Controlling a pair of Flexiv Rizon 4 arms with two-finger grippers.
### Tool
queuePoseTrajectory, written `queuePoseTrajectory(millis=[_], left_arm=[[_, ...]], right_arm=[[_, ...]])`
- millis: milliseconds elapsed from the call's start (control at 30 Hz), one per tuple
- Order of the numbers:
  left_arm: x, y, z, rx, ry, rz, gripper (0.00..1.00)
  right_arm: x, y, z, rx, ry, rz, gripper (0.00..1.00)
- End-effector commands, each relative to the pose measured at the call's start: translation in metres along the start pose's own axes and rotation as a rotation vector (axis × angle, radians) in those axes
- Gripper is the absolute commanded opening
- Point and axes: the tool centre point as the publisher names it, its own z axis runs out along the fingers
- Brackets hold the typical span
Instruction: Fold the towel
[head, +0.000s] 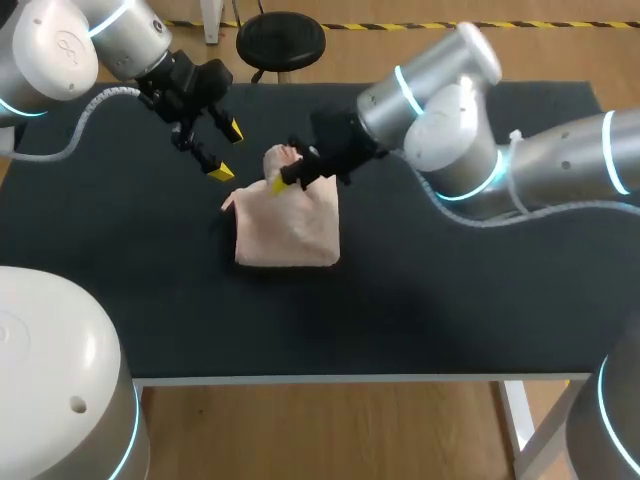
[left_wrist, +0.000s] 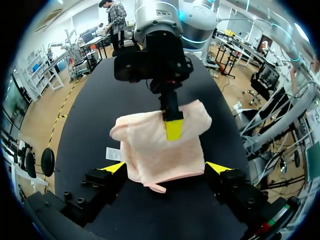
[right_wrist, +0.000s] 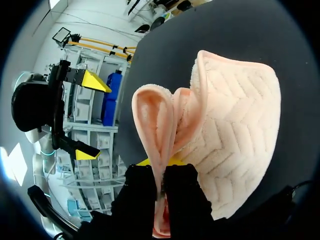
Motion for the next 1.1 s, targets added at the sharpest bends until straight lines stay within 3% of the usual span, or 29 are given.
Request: queuePoseTrajectory(millis=[33, 433, 667, 867, 933, 1100], left_arm=[[0.0, 0.001, 0.001, 0.003, -0.002, 0.002, 1.0], [0.0, 0.001, 0.001, 0.003, -0.002, 0.002, 1.0], [0.0, 0.001, 0.001, 0.003, -0.002, 0.002, 1.0], [0.0, 0.001, 0.001, 0.003, -0.002, 0.002, 1.0], [0.0, 0.001, 0.001, 0.003, -0.002, 0.002, 1.0], [0.0, 0.001, 0.001, 0.003, -0.002, 0.002, 1.0]], right_arm=[[-0.002, 0.002, 0.025, -0.011, -0.004, -0.002, 1.0], [0.015, 0.004, 0.006, -0.133, 0.112, -0.057, 1.0], [0.019, 0.001, -0.027, -0.169, 0.071, -0.168, 1.0], [0.004, -0.009, -0.073, -0.063, -0.058, -0.498, 1.0], [-0.003, -0.009, -0.088, -0.04, -0.063, -0.531, 1.0], [-0.023, 0.001, -0.131, -0.131, -0.024, -0.529, 1.0]])
